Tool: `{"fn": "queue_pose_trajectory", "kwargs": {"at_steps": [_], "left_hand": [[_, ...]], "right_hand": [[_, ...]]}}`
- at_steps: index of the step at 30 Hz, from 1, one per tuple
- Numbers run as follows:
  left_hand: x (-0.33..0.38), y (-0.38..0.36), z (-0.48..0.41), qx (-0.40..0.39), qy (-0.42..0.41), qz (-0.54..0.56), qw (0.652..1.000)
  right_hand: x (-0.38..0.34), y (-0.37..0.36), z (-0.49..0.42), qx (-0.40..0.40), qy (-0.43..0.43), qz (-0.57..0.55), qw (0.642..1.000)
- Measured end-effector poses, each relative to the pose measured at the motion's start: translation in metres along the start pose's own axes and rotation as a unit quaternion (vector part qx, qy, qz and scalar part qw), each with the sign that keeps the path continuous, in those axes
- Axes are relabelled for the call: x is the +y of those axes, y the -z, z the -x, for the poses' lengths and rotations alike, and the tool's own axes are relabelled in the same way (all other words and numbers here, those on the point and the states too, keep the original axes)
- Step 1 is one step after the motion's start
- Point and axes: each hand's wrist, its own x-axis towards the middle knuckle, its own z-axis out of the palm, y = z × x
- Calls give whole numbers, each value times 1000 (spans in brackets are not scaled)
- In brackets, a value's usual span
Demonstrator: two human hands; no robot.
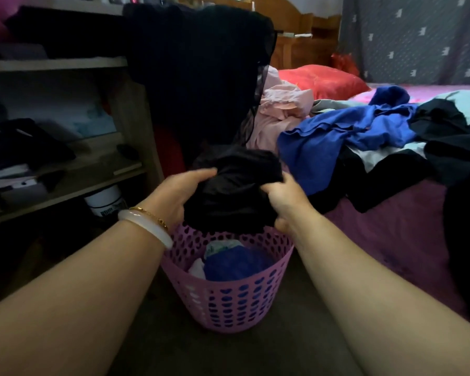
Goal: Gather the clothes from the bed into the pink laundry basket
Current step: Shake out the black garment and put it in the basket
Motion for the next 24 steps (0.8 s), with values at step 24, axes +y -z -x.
{"fn": "queue_pose_trajectory", "kwargs": {"at_steps": [24], "left_hand": [[57, -97, -60, 0, 24, -236, 972]], "right_hand": [[-75, 4, -61, -85, -123, 437, 887]]}}
